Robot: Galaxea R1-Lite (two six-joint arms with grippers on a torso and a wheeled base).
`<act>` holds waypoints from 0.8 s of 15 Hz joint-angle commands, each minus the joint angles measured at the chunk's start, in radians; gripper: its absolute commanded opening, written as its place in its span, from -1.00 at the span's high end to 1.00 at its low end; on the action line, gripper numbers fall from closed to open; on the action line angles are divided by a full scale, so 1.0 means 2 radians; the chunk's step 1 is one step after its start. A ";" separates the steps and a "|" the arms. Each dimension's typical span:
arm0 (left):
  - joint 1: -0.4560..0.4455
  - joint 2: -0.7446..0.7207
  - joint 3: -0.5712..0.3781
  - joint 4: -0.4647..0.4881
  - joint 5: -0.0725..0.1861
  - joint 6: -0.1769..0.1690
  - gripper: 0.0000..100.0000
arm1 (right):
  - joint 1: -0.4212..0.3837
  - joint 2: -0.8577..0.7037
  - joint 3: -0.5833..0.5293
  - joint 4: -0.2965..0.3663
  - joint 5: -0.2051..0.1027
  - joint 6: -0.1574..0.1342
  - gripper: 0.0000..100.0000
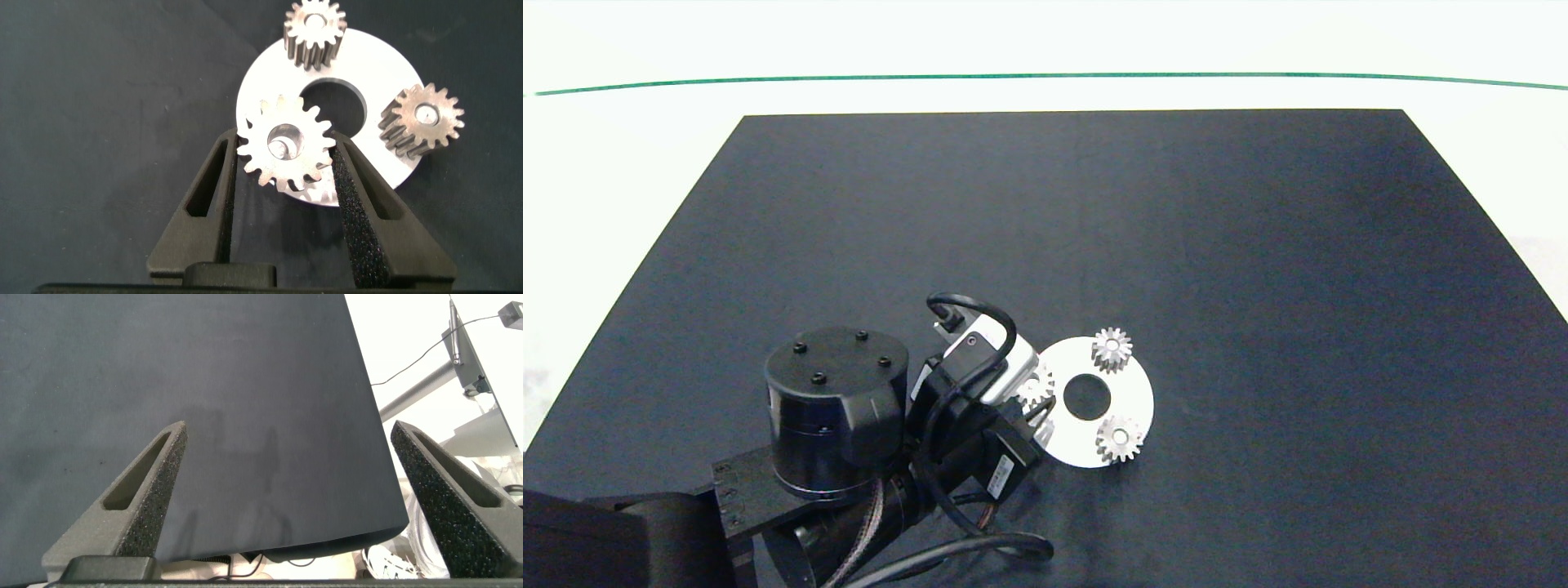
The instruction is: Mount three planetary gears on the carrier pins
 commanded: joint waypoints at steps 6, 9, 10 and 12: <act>0.000 0.026 0.000 -0.021 0.001 0.001 0.92 | 0.000 0.001 0.000 0.001 -0.001 0.000 -1.00; 0.000 0.029 -0.002 -0.021 0.001 0.002 0.92 | 0.000 0.001 0.000 0.001 -0.001 0.000 -1.00; 0.001 0.029 -0.002 -0.021 0.001 0.002 0.92 | 0.000 0.001 0.000 0.001 -0.001 0.000 -1.00; 0.002 0.032 -0.005 -0.021 0.001 0.002 0.92 | 0.000 0.001 0.000 0.001 -0.001 0.000 -1.00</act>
